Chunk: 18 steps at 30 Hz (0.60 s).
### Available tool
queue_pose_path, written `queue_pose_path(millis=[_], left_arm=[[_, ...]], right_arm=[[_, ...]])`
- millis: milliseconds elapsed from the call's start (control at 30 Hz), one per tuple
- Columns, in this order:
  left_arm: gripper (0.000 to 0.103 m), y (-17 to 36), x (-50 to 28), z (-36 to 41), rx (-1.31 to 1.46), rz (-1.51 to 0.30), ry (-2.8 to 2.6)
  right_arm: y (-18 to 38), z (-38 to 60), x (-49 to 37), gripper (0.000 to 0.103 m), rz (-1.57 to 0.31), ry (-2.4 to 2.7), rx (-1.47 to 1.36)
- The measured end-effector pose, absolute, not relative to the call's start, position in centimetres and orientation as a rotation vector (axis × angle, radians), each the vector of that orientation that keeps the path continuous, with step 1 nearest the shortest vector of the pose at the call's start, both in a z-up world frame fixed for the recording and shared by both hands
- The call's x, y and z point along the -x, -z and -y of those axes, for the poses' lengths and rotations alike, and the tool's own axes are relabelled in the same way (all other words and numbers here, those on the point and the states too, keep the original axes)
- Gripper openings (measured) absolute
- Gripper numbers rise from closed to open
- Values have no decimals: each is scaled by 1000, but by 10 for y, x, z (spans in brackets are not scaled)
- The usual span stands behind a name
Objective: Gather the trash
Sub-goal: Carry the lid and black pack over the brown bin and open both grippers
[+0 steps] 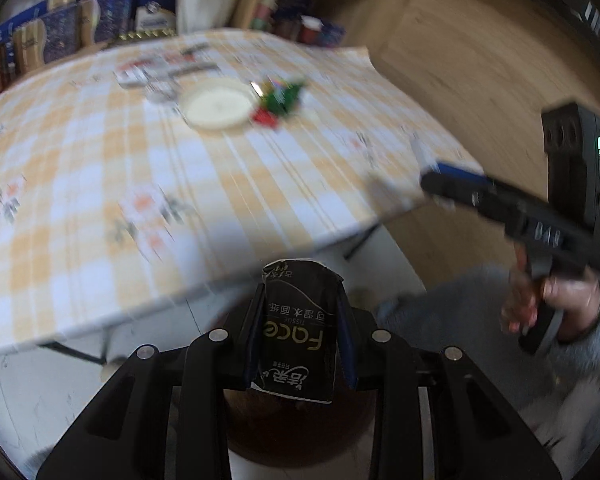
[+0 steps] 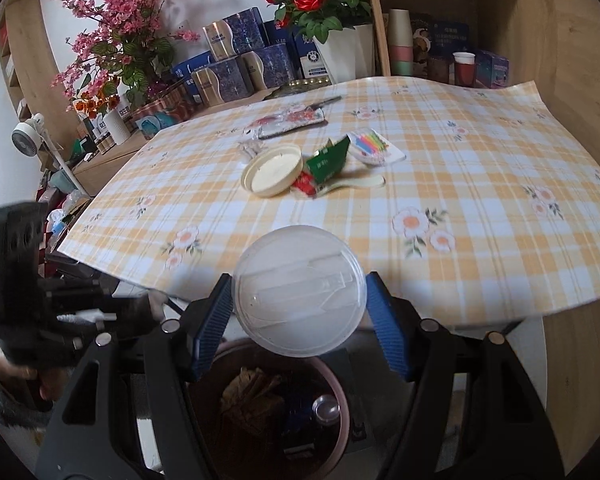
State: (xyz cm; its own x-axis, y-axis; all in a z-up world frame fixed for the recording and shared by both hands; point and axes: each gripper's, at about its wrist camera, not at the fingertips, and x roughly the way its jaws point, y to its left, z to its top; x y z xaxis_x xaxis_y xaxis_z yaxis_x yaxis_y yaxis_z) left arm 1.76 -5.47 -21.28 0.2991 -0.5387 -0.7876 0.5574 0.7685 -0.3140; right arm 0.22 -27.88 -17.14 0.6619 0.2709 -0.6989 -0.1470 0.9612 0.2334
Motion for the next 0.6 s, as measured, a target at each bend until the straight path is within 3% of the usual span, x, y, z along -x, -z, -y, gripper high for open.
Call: queue_pose_path(millis=[333,433,467,567,600], left_arm=[[33,267,3,76,-93,-1155,740],[37,279,2,74,-74,-1179,724],[42,280,2,73,-68,-1180,723],[75,280,4,69,-55,-1170,715],[78,278,3,66,-53,-1156,704]], right_arm=[[189,288,23,67,-845,-220,-235],[196,287,25,67,-851,-213,-241],[200,285,26,67,-857,-214,-241],[206,279,29,67,-860,-226,-232],[208,277,30,67,-858,-229,-230]])
